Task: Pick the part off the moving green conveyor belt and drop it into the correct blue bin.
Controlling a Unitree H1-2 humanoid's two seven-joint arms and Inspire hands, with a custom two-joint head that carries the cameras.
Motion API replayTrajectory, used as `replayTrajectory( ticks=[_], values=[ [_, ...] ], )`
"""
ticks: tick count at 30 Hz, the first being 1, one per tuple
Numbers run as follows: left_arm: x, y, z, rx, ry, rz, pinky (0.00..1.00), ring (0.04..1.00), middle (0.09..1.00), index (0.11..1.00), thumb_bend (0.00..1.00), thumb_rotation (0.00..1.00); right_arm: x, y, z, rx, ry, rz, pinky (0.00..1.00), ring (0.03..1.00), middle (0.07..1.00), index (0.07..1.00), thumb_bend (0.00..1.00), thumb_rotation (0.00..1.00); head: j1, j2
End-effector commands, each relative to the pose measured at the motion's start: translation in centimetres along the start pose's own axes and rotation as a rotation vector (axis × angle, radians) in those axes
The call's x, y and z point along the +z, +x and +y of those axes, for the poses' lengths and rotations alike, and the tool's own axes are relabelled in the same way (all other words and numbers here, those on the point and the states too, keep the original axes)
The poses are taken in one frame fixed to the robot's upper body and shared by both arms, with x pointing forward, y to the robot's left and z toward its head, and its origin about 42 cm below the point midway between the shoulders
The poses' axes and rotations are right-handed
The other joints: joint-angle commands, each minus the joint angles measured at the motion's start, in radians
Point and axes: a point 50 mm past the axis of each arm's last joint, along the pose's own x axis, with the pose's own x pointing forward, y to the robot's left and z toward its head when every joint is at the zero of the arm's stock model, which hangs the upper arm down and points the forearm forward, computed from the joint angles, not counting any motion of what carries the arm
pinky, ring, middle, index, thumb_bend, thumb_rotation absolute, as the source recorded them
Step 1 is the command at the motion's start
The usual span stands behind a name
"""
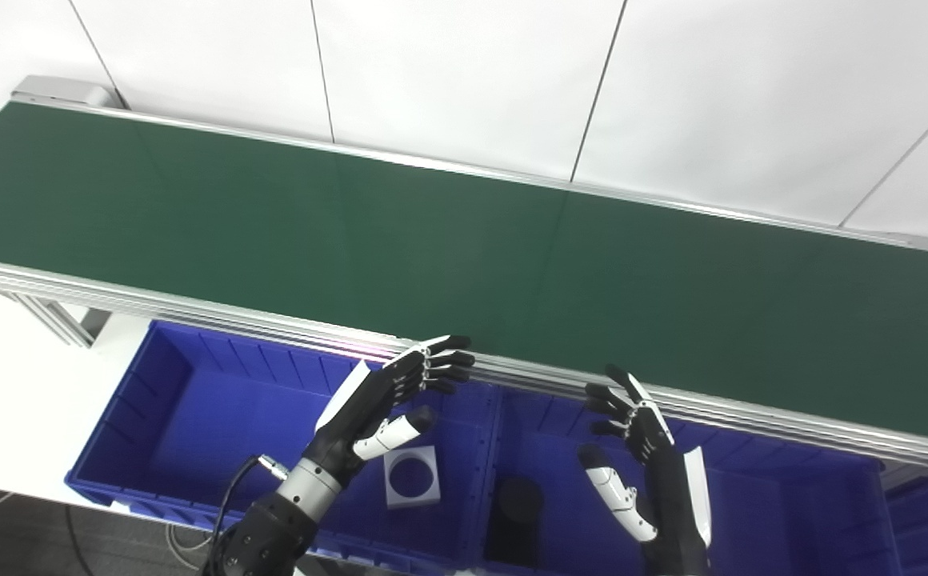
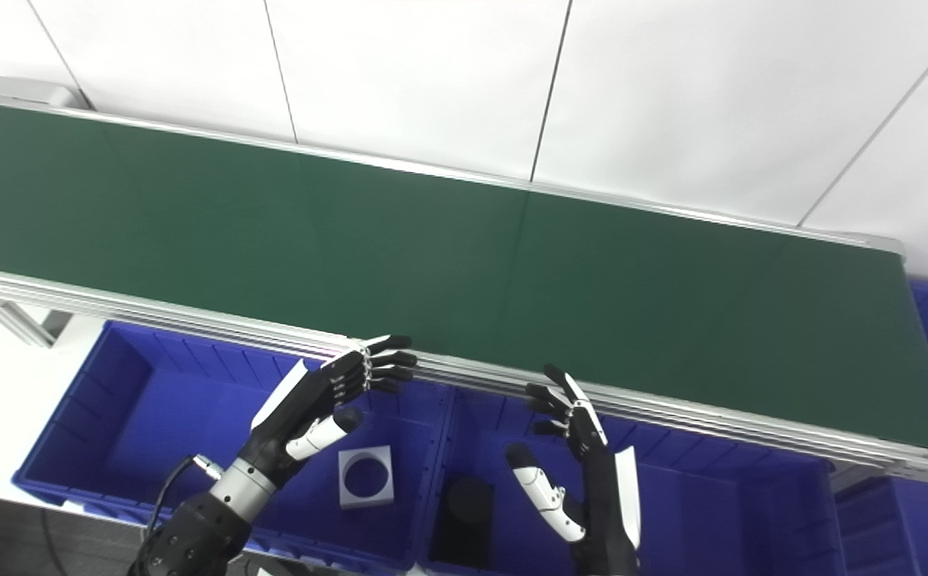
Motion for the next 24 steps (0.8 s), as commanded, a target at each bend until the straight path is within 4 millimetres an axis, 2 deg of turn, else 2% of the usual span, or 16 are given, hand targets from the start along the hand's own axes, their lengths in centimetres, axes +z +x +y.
replayTrajectory(
  ticks=[1,5,11,18,24],
  values=[
    [0.8,0.6,0.8,0.017,0.018,-0.075,0.73,0.771,0.809,0.846,0.72,0.84,1.0,0.6,0.5,-0.031,0.019,-0.084,0.64,0.736,0.775,0.879,0.58,0.67,-0.005,-0.002],
    [0.4,0.3,1.6,0.02,0.02,-0.068,0.72,0.772,0.809,0.847,0.71,0.84,0.8,0.8,1.2,-0.044,0.023,-0.082,0.64,0.738,0.777,0.878,0.57,0.65,-0.071,-0.011],
    [0.2,0.1,2.7,0.013,0.008,-0.078,0.72,0.77,0.806,0.851,0.68,0.82,0.6,1.1,2.2,-0.046,0.024,-0.082,0.64,0.742,0.787,0.881,0.57,0.65,-0.121,-0.015],
    [0.2,-0.1,3.8,0.008,0.017,-0.077,0.73,0.769,0.801,0.852,0.7,0.81,0.4,1.3,3.0,-0.043,0.023,-0.083,0.66,0.744,0.794,0.882,0.57,0.64,-0.138,-0.017],
    [0.4,-0.1,4.1,0.014,0.024,-0.084,0.72,0.763,0.797,0.851,0.71,0.81,0.4,1.3,3.1,-0.039,0.025,-0.083,0.66,0.745,0.797,0.882,0.57,0.64,-0.115,-0.01]
  ],
)
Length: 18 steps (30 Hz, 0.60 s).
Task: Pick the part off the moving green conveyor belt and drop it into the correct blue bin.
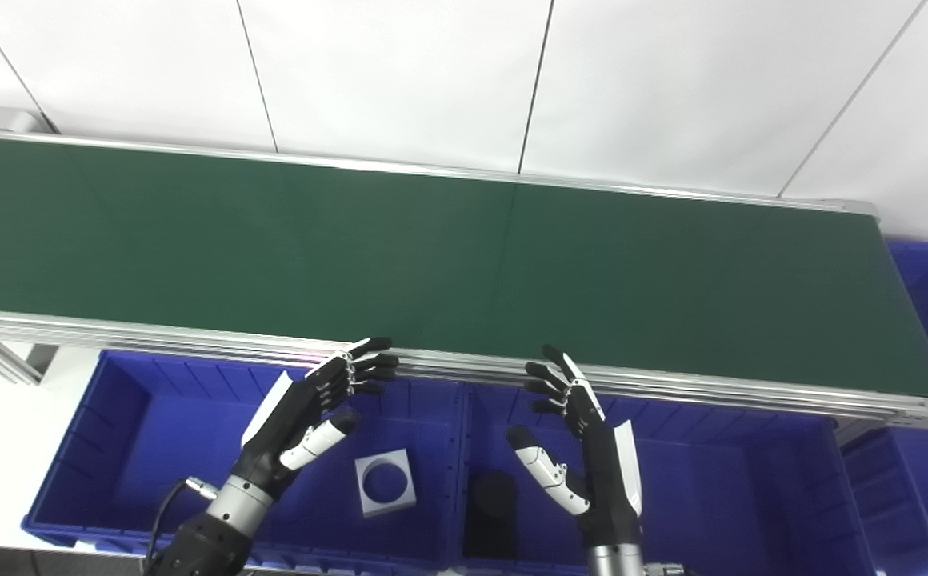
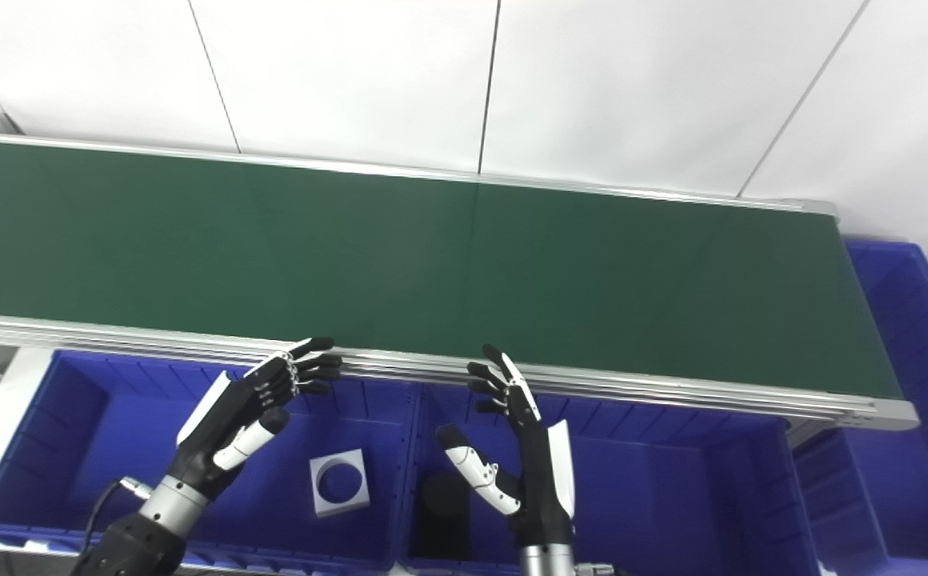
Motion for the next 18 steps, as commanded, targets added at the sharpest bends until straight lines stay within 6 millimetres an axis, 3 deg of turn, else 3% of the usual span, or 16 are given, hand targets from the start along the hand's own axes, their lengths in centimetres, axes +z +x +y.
replayTrajectory(
  ticks=[1,18],
  values=[
    [1.5,0.9,0.5,0.001,0.019,-0.092,0.72,0.762,0.797,0.851,0.71,0.81,1.1,0.6,0.1,-0.021,0.033,-0.083,0.66,0.745,0.797,0.881,0.57,0.64,0.001,-0.001],
    [1.0,0.6,-1.4,0.046,-0.032,-0.084,0.72,0.767,0.802,0.842,0.76,0.81,0.8,0.2,-1.2,0.033,0.01,-0.075,0.65,0.722,0.773,0.844,0.58,0.68,0.06,-0.001]
  ],
)
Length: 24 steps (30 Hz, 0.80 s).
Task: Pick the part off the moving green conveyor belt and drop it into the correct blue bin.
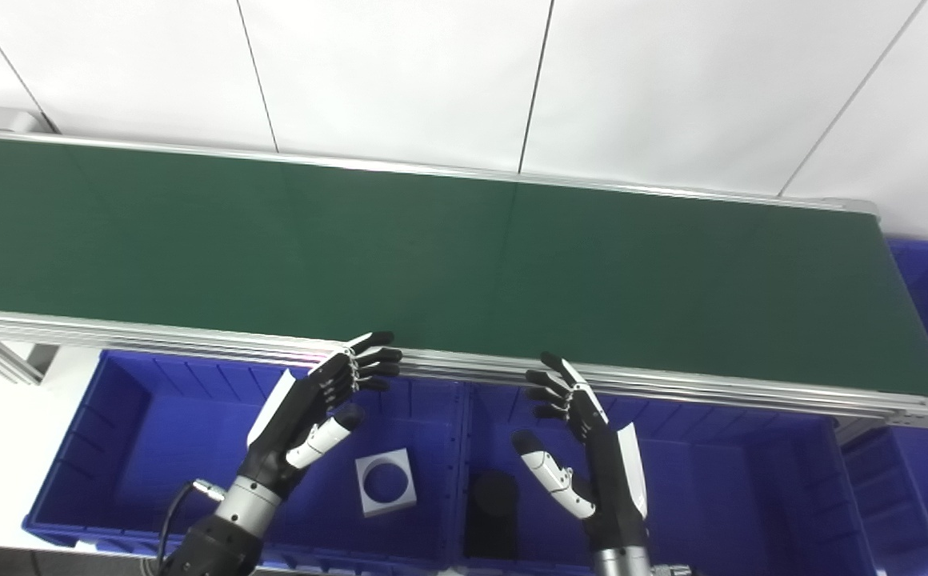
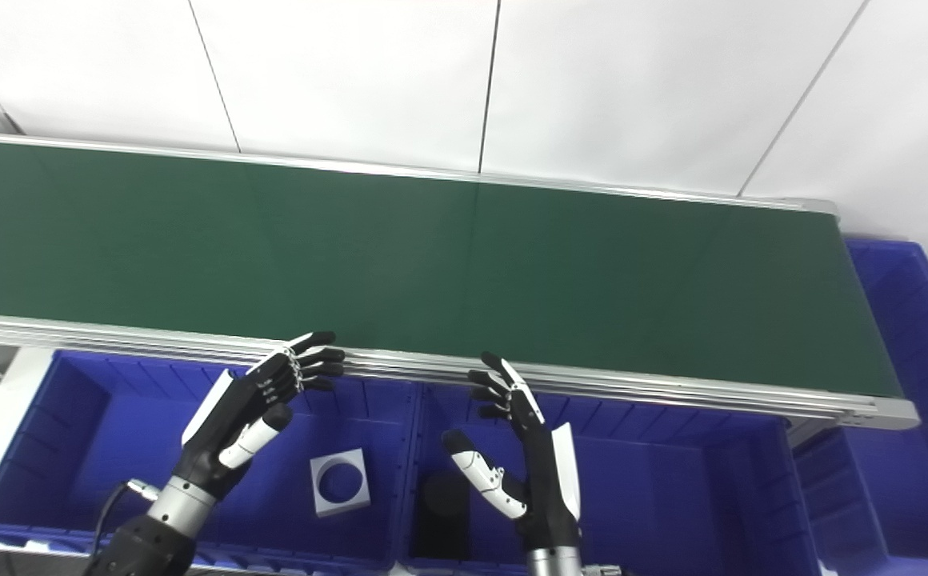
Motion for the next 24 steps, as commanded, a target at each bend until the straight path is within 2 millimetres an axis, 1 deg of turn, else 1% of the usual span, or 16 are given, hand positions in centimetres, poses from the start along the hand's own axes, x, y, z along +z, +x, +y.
replayTrajectory(
  ticks=[1,5,10,12,19,24],
  values=[
    [0.7,0.3,-0.3,0.015,-0.005,-0.064,0.72,0.767,0.802,0.841,0.76,0.82,1.2,0.4,-0.4,-0.004,0.015,-0.085,0.65,0.721,0.773,0.843,0.58,0.68,0.006,-0.001],
    [0.4,0.1,-1.1,0.018,-0.025,-0.052,0.71,0.761,0.795,0.831,0.79,0.83,1.3,0.4,-0.7,-0.002,0.004,-0.084,0.64,0.715,0.768,0.828,0.57,0.66,0.016,0.0],
    [0.1,-0.1,-1.4,0.031,-0.032,-0.042,0.71,0.755,0.79,0.825,0.79,0.83,1.3,0.4,-0.9,0.0,0.002,-0.083,0.64,0.716,0.769,0.823,0.55,0.64,0.018,-0.001],
    [0.0,-0.1,-1.4,0.035,-0.035,-0.04,0.71,0.755,0.788,0.822,0.81,0.83,1.2,0.4,-0.9,-0.001,0.006,-0.081,0.64,0.718,0.768,0.823,0.55,0.63,0.023,0.001],
    [0.2,-0.2,-1.7,0.036,-0.04,-0.046,0.71,0.758,0.784,0.82,0.82,0.84,1.2,0.4,-1.1,0.007,-0.002,-0.077,0.65,0.726,0.775,0.833,0.55,0.64,0.033,0.002],
    [0.5,-0.5,-1.9,0.031,-0.042,-0.053,0.73,0.769,0.791,0.821,0.84,0.82,1.3,0.3,-1.2,0.01,0.005,-0.07,0.66,0.735,0.782,0.843,0.56,0.64,0.036,0.002]
  ],
)
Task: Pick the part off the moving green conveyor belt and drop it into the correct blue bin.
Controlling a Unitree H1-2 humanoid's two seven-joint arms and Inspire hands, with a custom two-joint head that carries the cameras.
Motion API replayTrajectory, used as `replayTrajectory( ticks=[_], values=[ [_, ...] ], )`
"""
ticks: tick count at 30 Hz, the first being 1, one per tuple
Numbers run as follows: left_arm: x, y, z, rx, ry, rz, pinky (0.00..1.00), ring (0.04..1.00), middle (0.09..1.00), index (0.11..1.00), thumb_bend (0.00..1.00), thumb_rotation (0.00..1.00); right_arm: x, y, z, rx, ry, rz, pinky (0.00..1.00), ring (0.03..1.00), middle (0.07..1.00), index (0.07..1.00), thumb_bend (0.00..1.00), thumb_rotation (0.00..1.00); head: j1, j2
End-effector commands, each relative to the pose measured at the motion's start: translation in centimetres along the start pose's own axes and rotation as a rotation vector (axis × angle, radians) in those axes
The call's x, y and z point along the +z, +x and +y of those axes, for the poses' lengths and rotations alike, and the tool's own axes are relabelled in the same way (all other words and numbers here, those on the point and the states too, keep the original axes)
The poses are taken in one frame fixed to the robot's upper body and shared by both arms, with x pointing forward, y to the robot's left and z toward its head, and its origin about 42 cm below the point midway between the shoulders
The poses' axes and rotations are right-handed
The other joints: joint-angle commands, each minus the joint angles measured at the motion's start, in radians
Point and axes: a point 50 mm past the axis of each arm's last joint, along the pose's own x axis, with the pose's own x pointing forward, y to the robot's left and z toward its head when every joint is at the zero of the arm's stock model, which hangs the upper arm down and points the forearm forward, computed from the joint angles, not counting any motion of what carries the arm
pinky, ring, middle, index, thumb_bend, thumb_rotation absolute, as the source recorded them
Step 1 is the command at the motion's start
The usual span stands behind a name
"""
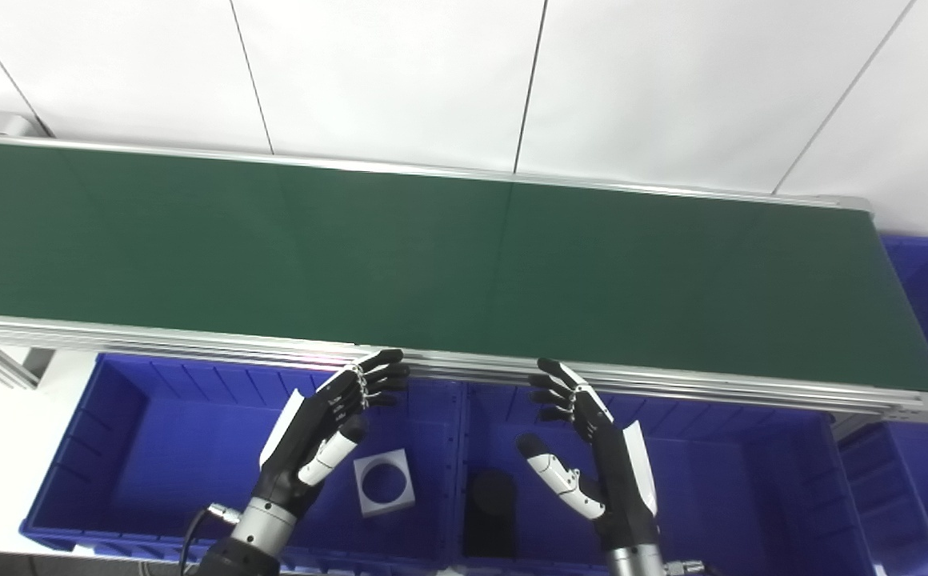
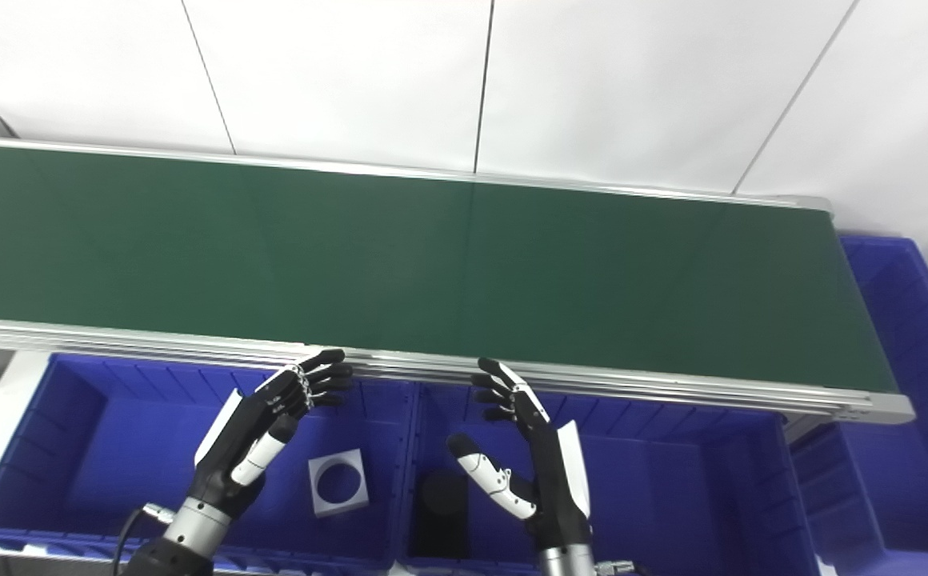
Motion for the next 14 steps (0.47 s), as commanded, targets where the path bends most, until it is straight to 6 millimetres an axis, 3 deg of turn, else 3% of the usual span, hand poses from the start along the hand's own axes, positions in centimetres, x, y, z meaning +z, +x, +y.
replayTrajectory(
  ticks=[1,14],
  values=[
    [1.2,0.18,-0.08,0.001,0.018,-0.075,0.73,0.769,0.791,0.82,0.84,0.81,1.22,0.47,0.02,-0.007,0.021,-0.076,0.65,0.734,0.782,0.844,0.55,0.64,0.002,-0.003],
    [0.9,0.25,-0.22,-0.001,0.019,-0.064,0.74,0.78,0.812,0.828,0.87,0.74,1.22,0.47,-0.12,-0.001,0.013,-0.079,0.66,0.739,0.787,0.85,0.54,0.64,0.006,-0.003]
  ],
)
